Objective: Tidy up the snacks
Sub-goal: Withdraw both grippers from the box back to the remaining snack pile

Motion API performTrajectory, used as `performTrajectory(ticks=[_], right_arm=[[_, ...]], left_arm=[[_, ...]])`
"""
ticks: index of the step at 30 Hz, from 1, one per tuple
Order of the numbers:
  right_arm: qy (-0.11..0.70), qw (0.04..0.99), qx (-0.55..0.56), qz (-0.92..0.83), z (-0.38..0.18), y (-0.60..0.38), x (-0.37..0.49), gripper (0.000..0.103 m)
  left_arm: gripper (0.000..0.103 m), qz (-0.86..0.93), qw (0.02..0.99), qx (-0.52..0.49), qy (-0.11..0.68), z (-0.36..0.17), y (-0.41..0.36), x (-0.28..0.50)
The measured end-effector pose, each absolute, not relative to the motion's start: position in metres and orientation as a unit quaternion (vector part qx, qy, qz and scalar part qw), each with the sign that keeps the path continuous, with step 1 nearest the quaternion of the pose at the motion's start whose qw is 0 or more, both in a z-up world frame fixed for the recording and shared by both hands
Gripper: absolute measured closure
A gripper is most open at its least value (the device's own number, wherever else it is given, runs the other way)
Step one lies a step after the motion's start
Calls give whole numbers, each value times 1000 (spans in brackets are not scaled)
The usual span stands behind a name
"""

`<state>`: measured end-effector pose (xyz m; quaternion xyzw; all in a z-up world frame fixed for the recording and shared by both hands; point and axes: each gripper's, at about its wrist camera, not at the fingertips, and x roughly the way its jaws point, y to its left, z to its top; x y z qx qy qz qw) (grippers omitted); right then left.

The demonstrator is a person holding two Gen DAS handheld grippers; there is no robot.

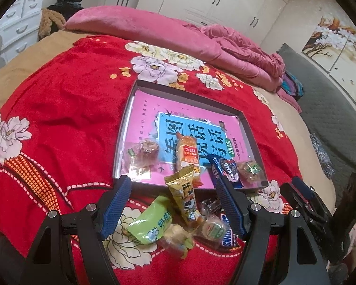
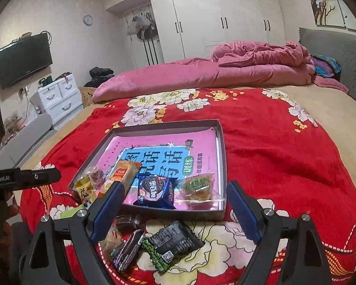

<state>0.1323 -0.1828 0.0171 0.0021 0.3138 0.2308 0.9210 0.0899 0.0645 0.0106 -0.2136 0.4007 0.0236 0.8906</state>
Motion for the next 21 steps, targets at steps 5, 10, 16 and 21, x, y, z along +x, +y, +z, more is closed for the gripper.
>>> performTrajectory(ticks=[5,10,16,21], right_arm=[[312,919,-8,242,17,-177,122,16],[309,917,-26,252,17,-170,113,16],[308,914,-42,261,15,-162,105,16],[307,910,-71,269,12,-154,97,16]], left_arm=[[28,27,888,-215,406,6,68,88],[27,28,885,-211,413,3,69,83],[27,22,882,-214,419,-2,66,83],[27,15,880,-212,426,-7,60,83]])
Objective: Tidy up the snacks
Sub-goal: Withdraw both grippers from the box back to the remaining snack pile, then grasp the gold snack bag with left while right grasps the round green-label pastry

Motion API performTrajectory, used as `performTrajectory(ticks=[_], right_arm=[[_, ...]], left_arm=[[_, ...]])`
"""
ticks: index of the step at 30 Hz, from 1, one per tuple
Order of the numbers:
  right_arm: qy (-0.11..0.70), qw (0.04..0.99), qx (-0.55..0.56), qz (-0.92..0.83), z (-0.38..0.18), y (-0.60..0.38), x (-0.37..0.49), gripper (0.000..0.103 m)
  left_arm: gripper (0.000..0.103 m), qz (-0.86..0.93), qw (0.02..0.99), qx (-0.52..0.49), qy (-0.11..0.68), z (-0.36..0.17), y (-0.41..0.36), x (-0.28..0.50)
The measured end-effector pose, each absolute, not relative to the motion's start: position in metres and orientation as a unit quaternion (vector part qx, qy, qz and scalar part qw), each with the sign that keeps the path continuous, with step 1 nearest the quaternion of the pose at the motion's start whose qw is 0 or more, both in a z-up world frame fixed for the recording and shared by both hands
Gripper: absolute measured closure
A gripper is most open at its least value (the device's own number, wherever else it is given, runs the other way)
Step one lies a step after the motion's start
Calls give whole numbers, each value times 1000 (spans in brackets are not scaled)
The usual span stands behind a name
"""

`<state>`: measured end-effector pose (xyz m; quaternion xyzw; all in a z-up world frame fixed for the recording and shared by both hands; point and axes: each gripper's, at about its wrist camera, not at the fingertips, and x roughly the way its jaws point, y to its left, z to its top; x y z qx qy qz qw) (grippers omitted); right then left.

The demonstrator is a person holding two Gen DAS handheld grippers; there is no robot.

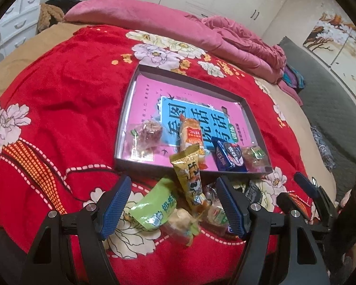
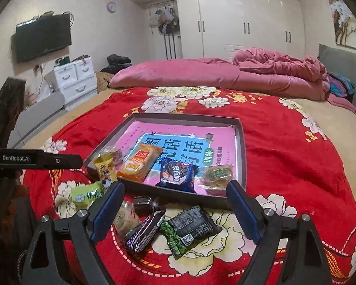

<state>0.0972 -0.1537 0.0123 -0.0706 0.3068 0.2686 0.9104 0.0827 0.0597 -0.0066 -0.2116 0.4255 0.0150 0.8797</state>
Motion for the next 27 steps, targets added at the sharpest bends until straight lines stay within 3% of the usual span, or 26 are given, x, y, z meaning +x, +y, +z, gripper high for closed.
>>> performTrajectory(ticks=[27], right_arm=[[327,876,-141,327,-6,-125,73,16]], left_arm=[[25,-18,866,-185,464,-25,33,82]])
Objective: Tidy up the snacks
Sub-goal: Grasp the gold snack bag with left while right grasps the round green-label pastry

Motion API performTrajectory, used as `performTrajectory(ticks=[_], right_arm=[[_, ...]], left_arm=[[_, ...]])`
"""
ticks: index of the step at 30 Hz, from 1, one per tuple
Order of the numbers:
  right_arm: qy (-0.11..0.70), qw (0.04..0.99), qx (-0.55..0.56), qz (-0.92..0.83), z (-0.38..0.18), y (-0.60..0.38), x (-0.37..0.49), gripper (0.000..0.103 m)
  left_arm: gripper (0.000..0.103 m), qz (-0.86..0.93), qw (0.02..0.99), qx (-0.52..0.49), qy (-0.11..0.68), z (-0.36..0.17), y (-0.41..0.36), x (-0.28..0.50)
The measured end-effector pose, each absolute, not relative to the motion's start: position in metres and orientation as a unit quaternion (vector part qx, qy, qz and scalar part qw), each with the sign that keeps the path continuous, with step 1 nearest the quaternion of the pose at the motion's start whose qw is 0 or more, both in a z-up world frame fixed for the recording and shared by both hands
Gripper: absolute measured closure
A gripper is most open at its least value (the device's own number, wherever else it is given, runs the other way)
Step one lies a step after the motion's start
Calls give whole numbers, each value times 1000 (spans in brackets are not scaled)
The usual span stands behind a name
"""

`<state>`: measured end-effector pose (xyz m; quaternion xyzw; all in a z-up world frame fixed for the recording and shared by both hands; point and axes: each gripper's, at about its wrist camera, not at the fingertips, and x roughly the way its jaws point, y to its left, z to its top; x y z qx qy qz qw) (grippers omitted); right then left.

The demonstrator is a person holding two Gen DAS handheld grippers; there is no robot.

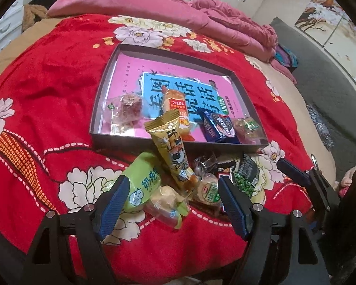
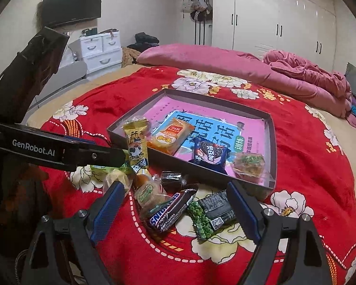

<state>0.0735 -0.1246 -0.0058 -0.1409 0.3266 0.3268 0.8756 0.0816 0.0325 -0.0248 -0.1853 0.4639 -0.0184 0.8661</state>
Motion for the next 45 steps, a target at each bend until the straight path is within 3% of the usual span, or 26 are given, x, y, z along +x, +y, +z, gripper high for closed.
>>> performTrajectory(ticks=[11,19,32,36,39,41,45], right_arm=[[337,864,-158,339,-15,-115,74,16],[324,849,-238,342,-30,-93,69,17],[320,824,-296,362,-49,-73,77,44],[323,808,-322,373,-61,-63,73,48],[325,799,-337,376,-70,-57,72,51],[331,794,-335,385,-72,-55,73,62],[343,793,-317,392,-71,-57,76,64]], left_arm=[[25,-17,859,-193,474,-33,36,88],[25,-16,857,-197,475,-36,37,98],[26,-21,849,-224,478,-44,41,112],[26,-25,847,-235,477,-45,43,116],[29,-28,844,-240,479,-48,42,120],[35,-30,841,-243,482,-50,41,123],[36,-31,840,-246,483,-52,39,127]])
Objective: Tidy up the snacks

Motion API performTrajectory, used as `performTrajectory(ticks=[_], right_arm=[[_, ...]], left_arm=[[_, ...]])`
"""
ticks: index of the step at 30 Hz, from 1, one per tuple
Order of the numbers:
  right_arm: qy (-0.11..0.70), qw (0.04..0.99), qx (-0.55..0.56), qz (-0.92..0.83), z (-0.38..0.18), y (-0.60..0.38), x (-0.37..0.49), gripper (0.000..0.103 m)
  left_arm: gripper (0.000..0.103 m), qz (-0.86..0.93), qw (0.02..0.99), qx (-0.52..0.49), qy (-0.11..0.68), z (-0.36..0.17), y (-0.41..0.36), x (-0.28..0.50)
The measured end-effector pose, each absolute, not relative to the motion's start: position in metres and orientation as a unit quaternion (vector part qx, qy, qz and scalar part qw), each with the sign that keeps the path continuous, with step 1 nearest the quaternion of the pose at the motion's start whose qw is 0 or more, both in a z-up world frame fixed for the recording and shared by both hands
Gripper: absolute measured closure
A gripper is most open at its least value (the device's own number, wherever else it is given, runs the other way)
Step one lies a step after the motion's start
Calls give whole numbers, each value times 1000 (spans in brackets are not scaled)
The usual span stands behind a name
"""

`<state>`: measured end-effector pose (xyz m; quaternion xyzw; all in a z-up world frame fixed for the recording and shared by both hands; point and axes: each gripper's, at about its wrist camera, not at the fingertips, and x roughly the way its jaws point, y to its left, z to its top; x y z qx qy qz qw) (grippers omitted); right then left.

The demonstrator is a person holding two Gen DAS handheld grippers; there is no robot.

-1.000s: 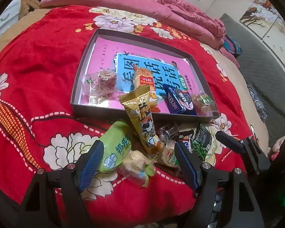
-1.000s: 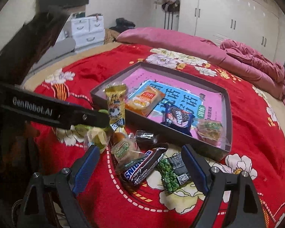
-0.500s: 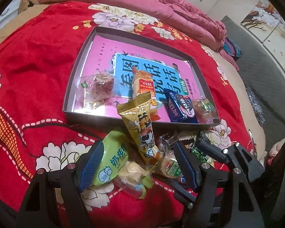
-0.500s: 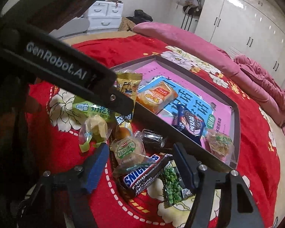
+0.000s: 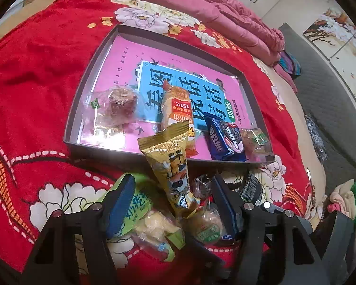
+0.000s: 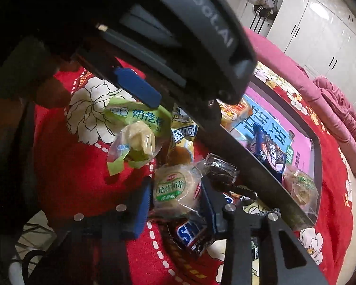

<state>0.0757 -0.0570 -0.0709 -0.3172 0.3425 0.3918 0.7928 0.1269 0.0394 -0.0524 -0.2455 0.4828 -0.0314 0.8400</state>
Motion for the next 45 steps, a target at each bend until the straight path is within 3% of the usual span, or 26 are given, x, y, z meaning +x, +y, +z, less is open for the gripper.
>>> performTrajectory(ticks=[9,11,13,31,45], right_arm=[[383,801,-227,400,-56,-78,98,66],[386,803,-212,401,-54,-84,102,66],[390,805,-195,402,-51,-89,105,66],[393,829,-40,396,-27,-126,134,66],[374,844,-23,384,-16,-138,128,66]], left_arm=[[59,-39,833,-251,491,-60,37,140],[73,-38,831,-249,495,-63,36,142],[79,-41,830,-249,497,-65,35,143],[83,-41,856,-252,449,-29,51,116],[84,-31,871,-253,420,-6,61,110]])
